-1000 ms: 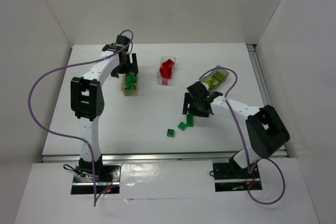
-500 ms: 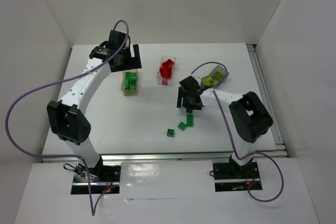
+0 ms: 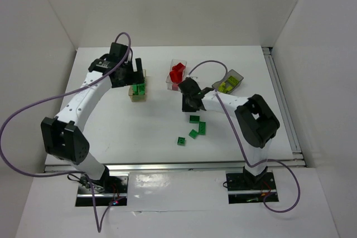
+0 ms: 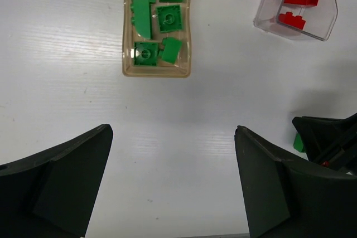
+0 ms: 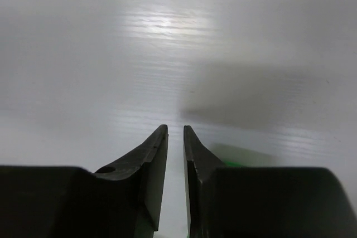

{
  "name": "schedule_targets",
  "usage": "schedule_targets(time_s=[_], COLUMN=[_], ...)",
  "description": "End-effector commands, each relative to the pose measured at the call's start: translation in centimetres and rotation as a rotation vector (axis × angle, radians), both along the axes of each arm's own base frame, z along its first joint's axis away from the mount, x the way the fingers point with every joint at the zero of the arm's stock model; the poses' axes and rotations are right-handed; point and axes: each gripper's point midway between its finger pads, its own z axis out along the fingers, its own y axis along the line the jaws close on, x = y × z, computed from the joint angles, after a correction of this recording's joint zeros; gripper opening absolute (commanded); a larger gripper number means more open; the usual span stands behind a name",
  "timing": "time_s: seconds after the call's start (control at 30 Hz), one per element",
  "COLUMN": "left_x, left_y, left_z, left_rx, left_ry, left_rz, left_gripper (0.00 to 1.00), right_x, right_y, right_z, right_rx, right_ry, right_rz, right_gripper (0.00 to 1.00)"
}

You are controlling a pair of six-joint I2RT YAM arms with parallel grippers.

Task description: Sort the legos into containers by color

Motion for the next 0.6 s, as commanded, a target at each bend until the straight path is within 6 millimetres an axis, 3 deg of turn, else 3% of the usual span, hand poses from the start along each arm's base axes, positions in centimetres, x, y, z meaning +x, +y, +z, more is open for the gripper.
schedule_targets(time_s=[0.0, 0.03, 0.1, 0.17, 0.2, 0.23, 0.3, 0.33, 0.4, 0.43, 0.57], left_x=[-1.1, -1.5, -1.6, -2.1, -2.0, -2.2, -2.3, -2.3, -2.6, -2.8, -4.9], left_y=[2.4, 2.2, 3.3, 3.2, 3.4, 3.2, 3.2, 3.1, 2.6, 1.7, -1.6], left_z=[2.0, 1.3, 1.4, 1.9, 1.9, 1.6, 1.9, 1.9, 2.3, 2.3, 0.9], left_rx=[-0.007, -0.011, -0.012, -0.016, -0.024, -0.026, -0.027, -0.034, -0.053, -0.054, -0.063], left_ry=[-0.052, -0.033, -0.037, -0.051, -0.049, -0.039, -0.048, -0.046, -0.052, -0.051, 0.003], left_rz=[0.054, 0.047, 0.073, 0.06, 0.063, 0.048, 0.048, 0.042, 0.014, -0.02, -0.113], left_gripper=[1.0, 1.0, 1.0, 1.0, 1.0, 1.0, 1.0, 1.0, 1.0, 1.0, 1.0], right_x=[1.7, 1.4, 1.4, 1.5, 0.6, 0.3, -0.7, -0.9, -2.7, -3.1, -6.2], right_y=[2.3, 2.3, 1.9, 0.7, -0.5, -0.9, -2.9, -4.0, -6.0, -6.7, -7.5], right_z=[2.8, 2.4, 2.8, 3.5, 2.8, 3.8, 3.7, 4.7, 4.1, 5.0, 4.2], right_rx=[0.006, -0.024, -0.065, -0.12, -0.156, -0.165, -0.225, -0.235, -0.257, -0.23, -0.095], right_ry=[-0.089, -0.079, -0.086, -0.111, -0.095, -0.117, -0.115, -0.127, -0.078, -0.083, -0.004], right_rz=[0.038, 0.039, 0.037, 0.031, 0.035, 0.064, 0.053, 0.033, 0.005, -0.022, -0.073], right_gripper=[0.25, 0.28, 0.52, 0.67, 0.78, 0.83, 0.89, 0.92, 0.92, 0.92, 0.9])
